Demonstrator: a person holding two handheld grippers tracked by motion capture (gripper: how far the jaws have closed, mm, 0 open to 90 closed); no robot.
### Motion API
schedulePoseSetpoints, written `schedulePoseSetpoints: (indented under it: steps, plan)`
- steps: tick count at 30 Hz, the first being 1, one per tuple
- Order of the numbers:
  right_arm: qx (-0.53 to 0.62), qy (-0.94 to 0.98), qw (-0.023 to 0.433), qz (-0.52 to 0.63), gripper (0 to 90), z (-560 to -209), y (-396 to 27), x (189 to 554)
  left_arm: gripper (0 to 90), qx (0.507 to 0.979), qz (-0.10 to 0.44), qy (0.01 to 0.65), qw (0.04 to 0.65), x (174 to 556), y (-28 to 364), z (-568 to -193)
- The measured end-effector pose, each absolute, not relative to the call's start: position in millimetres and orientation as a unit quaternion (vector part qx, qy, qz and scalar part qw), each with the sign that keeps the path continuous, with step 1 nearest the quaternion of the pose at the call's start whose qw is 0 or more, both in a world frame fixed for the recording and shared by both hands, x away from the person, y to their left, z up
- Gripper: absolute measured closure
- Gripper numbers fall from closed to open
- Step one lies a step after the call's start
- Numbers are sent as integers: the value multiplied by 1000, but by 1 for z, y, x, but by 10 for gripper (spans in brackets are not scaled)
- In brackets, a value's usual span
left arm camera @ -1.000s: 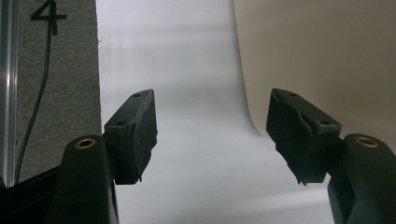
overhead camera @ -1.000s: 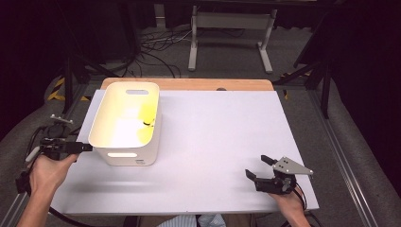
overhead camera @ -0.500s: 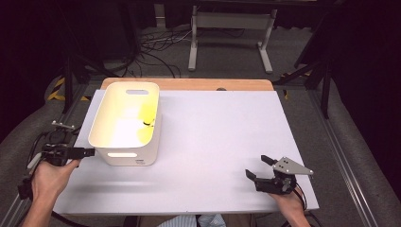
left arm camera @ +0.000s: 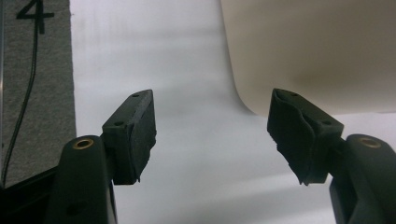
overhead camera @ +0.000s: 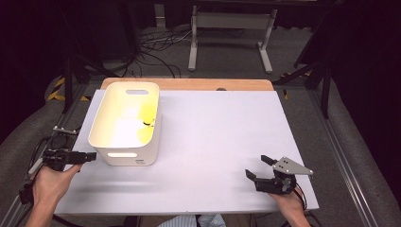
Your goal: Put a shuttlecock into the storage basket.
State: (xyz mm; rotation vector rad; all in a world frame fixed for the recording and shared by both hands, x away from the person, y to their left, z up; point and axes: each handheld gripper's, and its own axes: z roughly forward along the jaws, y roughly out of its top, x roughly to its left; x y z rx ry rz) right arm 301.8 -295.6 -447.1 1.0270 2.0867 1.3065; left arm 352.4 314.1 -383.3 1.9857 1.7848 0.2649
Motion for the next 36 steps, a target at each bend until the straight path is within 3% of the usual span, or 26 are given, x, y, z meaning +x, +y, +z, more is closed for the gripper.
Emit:
schedulePoseSetpoints:
  steps: [36]
  plan:
    - [375,760,235,475,178,-447,-295,302,333,712,113,640,265,326,307,-397]
